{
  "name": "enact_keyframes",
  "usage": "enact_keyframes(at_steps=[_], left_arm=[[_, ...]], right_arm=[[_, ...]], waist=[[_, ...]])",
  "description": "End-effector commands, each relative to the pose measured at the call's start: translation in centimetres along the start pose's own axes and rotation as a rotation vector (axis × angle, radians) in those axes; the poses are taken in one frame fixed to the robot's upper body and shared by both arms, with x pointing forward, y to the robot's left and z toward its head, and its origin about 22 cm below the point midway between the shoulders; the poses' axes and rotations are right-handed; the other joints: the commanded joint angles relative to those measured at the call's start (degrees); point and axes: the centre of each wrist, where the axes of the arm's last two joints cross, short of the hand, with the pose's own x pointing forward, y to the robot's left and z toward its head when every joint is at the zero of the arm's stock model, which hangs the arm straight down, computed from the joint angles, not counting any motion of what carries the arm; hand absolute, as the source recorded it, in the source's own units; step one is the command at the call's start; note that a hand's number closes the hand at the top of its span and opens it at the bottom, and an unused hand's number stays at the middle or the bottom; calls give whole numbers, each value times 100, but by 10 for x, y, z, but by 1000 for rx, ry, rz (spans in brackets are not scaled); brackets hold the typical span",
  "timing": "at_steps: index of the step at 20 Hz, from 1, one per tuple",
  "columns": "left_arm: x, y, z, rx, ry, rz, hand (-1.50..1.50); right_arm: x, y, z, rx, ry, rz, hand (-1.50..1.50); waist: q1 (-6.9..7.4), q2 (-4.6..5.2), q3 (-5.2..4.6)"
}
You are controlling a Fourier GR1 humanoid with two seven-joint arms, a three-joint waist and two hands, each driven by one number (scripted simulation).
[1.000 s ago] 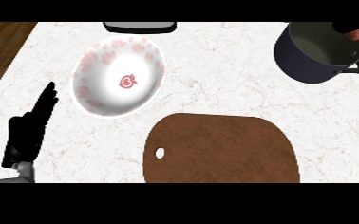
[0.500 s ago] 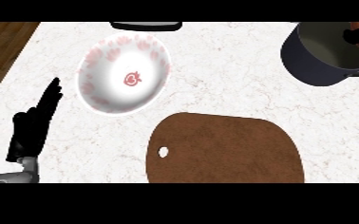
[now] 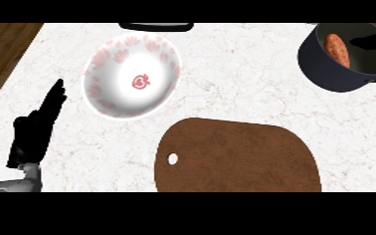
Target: Pick the sweet potato from the cutting board and place it in the pot
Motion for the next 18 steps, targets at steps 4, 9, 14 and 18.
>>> enact_keyframes(at_steps=[4, 9, 14, 18], left_arm=[[-1, -6, -1, -13, 5, 5, 0], [-11, 8, 6, -3, 19, 3, 0], [-24, -6, 19, 27, 44, 14, 0], [-19, 8, 8, 31, 43, -5, 0]], right_arm=[[19, 0, -1, -128, -80, -209, -150], [25, -8, -4, -264, -126, -480, -150], [-9, -31, -11, -188, -97, -608, -150], [-29, -27, -6, -112, -108, -658, -150]], waist=[[-25, -6, 2], [-67, -49, 0], [-210, -108, -15], [-316, -137, -21]])
